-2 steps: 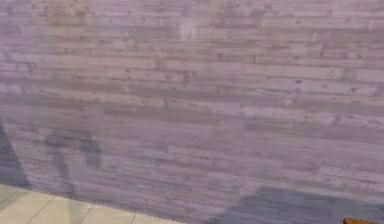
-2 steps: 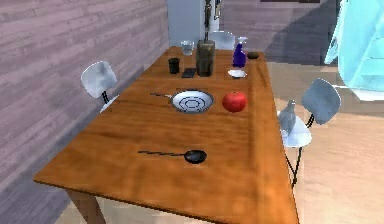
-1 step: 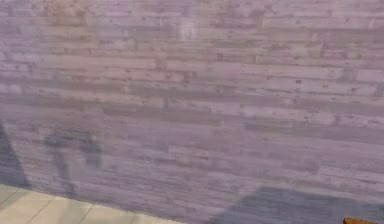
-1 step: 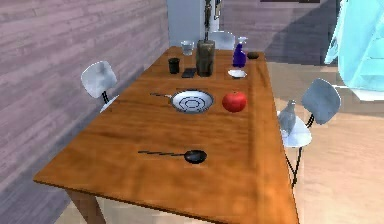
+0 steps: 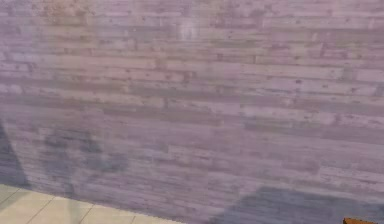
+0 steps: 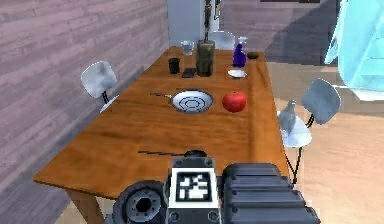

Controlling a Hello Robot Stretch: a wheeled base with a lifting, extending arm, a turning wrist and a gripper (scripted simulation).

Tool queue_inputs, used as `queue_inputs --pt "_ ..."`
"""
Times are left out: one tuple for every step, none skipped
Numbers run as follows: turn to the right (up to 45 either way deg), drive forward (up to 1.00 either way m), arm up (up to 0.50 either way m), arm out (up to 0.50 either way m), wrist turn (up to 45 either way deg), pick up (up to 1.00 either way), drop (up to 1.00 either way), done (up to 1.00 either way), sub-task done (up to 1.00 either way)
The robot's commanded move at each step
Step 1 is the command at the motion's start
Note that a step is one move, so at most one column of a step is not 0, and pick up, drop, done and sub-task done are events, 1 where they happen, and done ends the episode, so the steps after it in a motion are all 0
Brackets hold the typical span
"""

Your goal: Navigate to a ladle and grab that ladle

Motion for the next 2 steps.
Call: queue_inputs --pt "0.0 0.00 0.00 0.28 0.0 0.00 0.00 0.00 0.00" --pt "0.0 0.00 0.00 0.00 45.0 0.00 0.00 0.00 0.00"
